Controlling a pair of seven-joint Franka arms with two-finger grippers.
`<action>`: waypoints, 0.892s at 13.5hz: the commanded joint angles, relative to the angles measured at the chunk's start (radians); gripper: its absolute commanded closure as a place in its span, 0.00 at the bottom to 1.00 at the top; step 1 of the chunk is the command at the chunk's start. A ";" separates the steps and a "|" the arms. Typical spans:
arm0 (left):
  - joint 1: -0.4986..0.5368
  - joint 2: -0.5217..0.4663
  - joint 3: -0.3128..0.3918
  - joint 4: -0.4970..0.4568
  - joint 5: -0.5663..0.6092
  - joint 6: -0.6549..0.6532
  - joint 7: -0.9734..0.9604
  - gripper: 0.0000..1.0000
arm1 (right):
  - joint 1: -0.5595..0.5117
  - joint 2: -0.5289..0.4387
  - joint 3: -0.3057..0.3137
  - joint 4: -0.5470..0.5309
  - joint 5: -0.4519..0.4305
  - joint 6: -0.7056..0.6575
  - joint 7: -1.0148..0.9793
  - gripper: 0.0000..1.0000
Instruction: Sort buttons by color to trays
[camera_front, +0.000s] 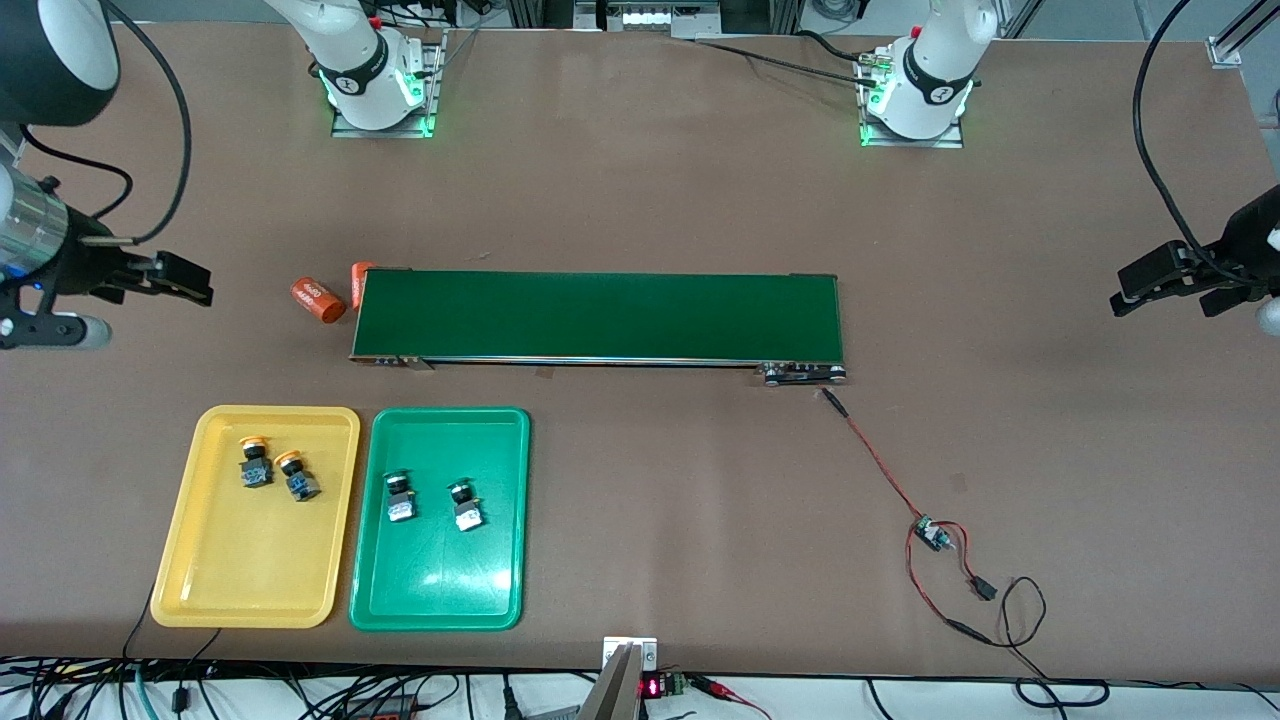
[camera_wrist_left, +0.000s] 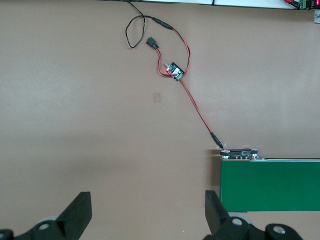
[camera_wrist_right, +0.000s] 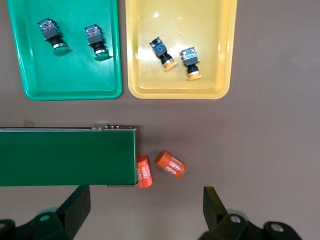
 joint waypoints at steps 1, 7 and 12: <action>0.001 -0.006 -0.002 -0.002 0.013 -0.002 0.010 0.00 | -0.041 -0.092 0.002 -0.075 0.026 -0.021 0.010 0.00; 0.008 -0.007 -0.002 -0.002 0.015 -0.021 0.016 0.00 | -0.078 -0.126 0.004 -0.104 0.025 -0.031 -0.053 0.00; 0.009 -0.012 -0.002 -0.002 0.015 -0.036 0.011 0.00 | -0.078 -0.123 0.004 -0.136 0.030 -0.031 -0.053 0.00</action>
